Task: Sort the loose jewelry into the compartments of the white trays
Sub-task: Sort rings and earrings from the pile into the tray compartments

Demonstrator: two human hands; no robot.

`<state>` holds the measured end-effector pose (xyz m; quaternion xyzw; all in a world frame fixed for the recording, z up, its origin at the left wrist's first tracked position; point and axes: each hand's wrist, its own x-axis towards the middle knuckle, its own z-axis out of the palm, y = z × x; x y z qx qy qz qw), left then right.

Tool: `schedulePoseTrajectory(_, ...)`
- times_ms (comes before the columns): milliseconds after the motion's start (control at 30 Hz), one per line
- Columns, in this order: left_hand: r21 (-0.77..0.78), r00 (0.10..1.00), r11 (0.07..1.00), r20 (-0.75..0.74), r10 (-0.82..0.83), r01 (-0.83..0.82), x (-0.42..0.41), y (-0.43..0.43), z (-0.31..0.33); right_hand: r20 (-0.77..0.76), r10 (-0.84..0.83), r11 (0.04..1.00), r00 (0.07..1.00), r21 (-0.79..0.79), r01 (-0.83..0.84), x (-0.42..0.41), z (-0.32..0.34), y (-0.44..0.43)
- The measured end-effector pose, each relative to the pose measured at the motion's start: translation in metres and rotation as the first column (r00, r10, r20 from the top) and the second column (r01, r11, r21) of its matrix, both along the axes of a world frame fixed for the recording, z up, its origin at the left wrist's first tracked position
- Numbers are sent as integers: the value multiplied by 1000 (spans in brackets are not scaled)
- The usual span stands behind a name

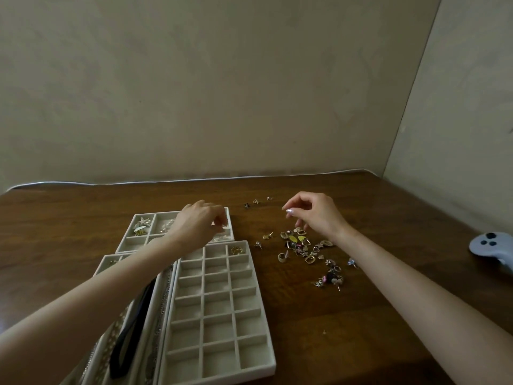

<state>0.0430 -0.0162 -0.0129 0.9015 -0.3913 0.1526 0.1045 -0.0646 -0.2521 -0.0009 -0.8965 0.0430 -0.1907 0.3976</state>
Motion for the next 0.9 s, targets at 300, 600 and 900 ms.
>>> schedulePoseTrajectory(300,-42,964,966,-69,-256,253,-51,-57,2,-243,-55,986,969,-166,15,-39,6,-34)
schedulePoseTrajectory(600,-92,924,949,-220,-314,300,-61,-61,-11,-584,-322,875,745,-484,-2,-56,-6,-53)
schedulePoseTrajectory(900,-306,875,928,-362,-320,213,-68,-71,-11,-449,-75,985,890,104,136,-43,4,-40)
